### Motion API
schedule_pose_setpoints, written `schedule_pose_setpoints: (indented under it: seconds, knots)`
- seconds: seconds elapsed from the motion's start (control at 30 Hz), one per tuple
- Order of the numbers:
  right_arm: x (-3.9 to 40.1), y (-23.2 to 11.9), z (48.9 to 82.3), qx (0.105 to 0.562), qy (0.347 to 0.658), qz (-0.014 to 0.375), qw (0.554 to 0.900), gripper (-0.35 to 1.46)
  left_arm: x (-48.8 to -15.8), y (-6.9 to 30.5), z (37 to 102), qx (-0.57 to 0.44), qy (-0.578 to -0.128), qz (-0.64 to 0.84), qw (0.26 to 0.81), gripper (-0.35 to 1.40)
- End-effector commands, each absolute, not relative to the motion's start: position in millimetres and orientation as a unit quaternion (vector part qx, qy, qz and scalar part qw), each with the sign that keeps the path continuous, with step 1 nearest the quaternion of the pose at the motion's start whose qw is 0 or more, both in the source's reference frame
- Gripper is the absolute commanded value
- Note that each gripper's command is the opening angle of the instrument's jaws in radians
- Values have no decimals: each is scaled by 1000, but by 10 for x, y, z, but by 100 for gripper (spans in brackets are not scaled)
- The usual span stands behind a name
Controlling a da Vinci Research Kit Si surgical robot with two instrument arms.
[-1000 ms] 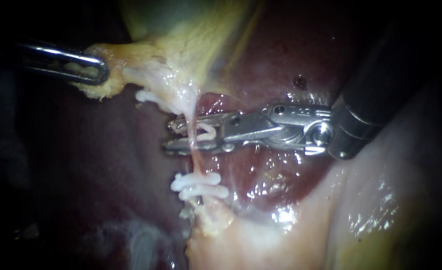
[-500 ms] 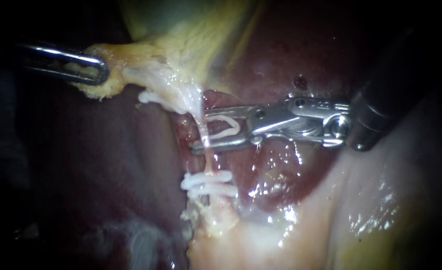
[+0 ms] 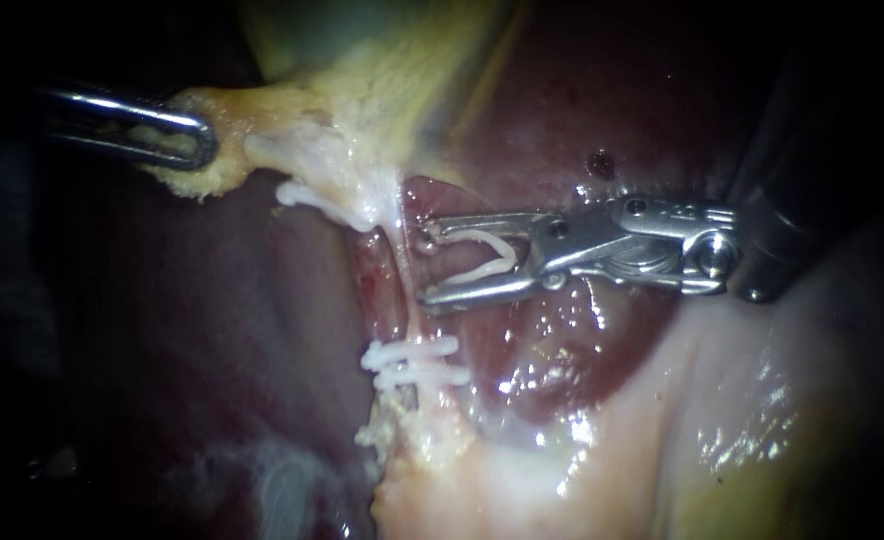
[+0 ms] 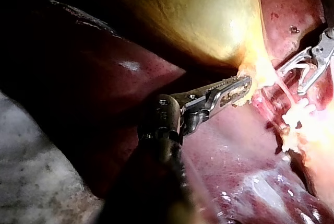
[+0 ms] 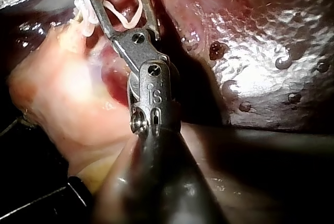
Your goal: Clipping third clip right tube
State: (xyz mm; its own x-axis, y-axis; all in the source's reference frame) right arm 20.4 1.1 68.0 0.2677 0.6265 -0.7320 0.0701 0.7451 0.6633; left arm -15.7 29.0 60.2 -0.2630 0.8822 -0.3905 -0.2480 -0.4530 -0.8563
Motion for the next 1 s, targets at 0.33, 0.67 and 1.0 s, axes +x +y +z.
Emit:
schedule_pose_setpoints:
  seconds: [0.33, 0.67, 1.0]
  knots:
    - [232, 10, 687, 305, 569, 205, 735, 47, -157, 290, 602, -462, -344, 717, 394, -35]
    - [257, 0, 699, 313, 567, 208, 732, 48, -157, 290, 602, -462, -343, 717, 394, -35]
    - [274, -4, 700, 341, 583, 211, 707, 48, -158, 290, 602, -462, -343, 717, 394, -35]
